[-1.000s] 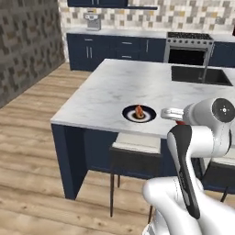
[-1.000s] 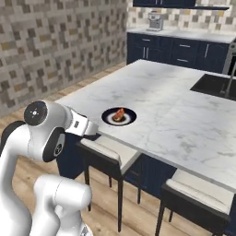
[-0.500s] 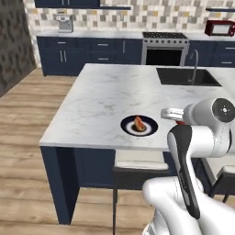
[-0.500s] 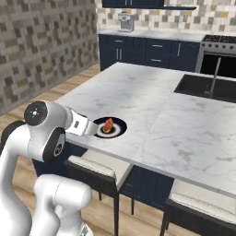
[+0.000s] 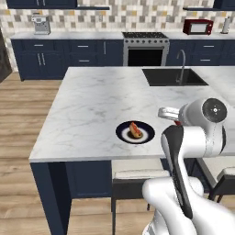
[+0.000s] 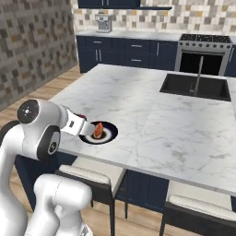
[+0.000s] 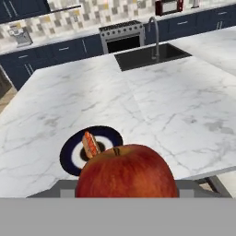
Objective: Pick up the pear and apple from the fridge and place one fruit on each plate on the dining counter.
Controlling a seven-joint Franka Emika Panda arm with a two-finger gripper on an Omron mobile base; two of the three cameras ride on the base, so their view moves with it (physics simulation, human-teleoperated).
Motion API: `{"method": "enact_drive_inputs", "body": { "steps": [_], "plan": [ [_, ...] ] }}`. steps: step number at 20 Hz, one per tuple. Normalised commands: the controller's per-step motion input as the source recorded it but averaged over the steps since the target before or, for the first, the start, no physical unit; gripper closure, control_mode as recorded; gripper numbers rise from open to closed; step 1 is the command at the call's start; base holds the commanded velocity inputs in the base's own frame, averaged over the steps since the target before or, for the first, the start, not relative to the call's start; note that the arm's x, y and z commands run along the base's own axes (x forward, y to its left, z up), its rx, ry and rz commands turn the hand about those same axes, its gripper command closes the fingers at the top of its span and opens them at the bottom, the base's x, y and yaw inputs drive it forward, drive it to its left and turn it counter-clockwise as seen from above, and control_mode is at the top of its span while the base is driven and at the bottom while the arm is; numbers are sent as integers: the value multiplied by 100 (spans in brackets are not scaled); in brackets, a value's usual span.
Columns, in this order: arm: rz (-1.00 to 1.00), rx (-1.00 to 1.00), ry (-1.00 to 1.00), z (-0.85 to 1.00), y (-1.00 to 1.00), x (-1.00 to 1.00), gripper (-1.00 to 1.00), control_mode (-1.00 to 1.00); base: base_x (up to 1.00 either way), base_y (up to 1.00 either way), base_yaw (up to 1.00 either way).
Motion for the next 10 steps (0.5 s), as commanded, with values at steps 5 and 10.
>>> {"method": "enact_drive_inputs", "body": {
  "steps": [5,10],
  "plan": [
    [-10,5,0,-20,0,15,100,-100,0,0,0],
    [0,20,3,-25,-35,21,100,-100,0,0,0]
  ]
}}
